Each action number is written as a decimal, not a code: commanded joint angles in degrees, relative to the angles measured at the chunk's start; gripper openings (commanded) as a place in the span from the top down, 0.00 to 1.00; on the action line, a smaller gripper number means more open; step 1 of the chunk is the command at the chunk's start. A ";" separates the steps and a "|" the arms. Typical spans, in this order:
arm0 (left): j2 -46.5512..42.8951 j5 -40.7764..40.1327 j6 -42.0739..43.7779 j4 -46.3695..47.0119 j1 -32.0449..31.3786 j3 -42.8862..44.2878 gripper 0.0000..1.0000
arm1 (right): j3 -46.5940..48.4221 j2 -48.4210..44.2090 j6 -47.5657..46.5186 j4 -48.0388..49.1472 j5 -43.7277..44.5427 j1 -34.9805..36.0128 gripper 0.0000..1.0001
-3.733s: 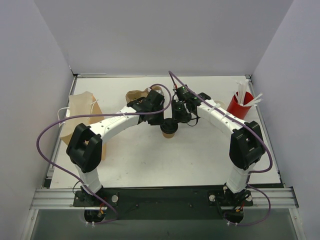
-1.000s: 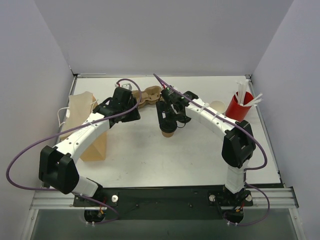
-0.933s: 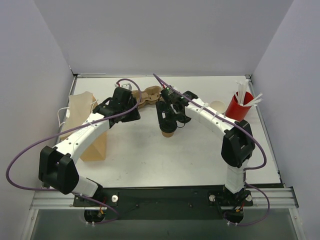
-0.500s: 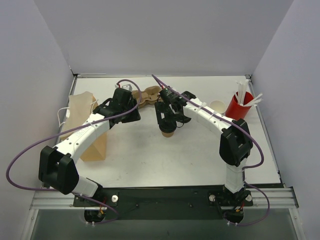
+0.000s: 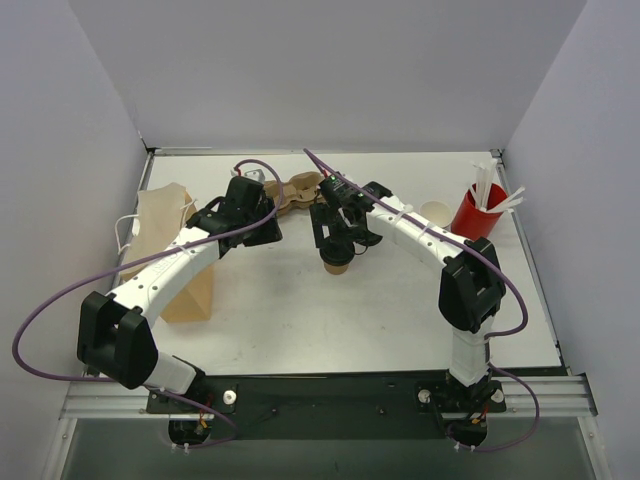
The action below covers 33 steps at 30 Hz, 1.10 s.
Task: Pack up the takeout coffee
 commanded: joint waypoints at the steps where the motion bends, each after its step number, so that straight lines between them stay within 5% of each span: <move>1: -0.27 0.41 0.06 3.00 0.04 0.07 0.50 | 2.17 -2.49 0.03 -1.91 1.72 0.48 0.14; 33: 0.52 1.02 0.06 3.53 0.04 -0.46 0.50 | 0.60 0.94 0.82 -1.91 0.84 1.45 0.20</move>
